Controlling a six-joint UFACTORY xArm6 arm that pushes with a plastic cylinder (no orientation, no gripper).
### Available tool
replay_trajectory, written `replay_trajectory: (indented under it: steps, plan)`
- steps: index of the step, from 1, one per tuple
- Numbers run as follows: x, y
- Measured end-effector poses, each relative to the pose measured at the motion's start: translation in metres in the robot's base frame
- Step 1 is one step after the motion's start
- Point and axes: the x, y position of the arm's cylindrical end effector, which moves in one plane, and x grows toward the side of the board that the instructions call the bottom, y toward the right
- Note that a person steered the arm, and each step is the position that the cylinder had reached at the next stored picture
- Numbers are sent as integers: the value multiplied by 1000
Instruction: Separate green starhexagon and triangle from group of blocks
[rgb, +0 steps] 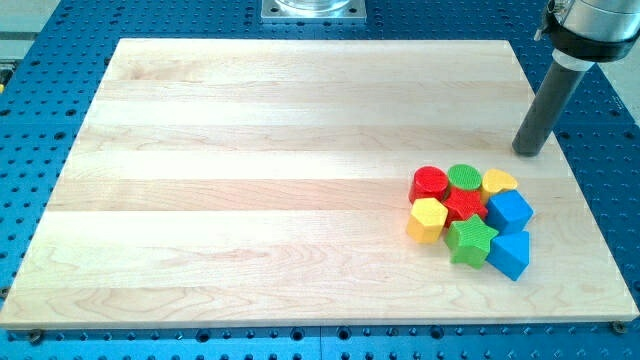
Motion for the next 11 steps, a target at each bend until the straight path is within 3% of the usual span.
replay_trajectory:
  steps: [3, 4, 5, 6, 8, 10, 11]
  plan:
    - [6, -10]
    - [40, 41]
    - [106, 48]
    - [130, -5]
    - [118, -125]
    - [53, -159]
    - [103, -145]
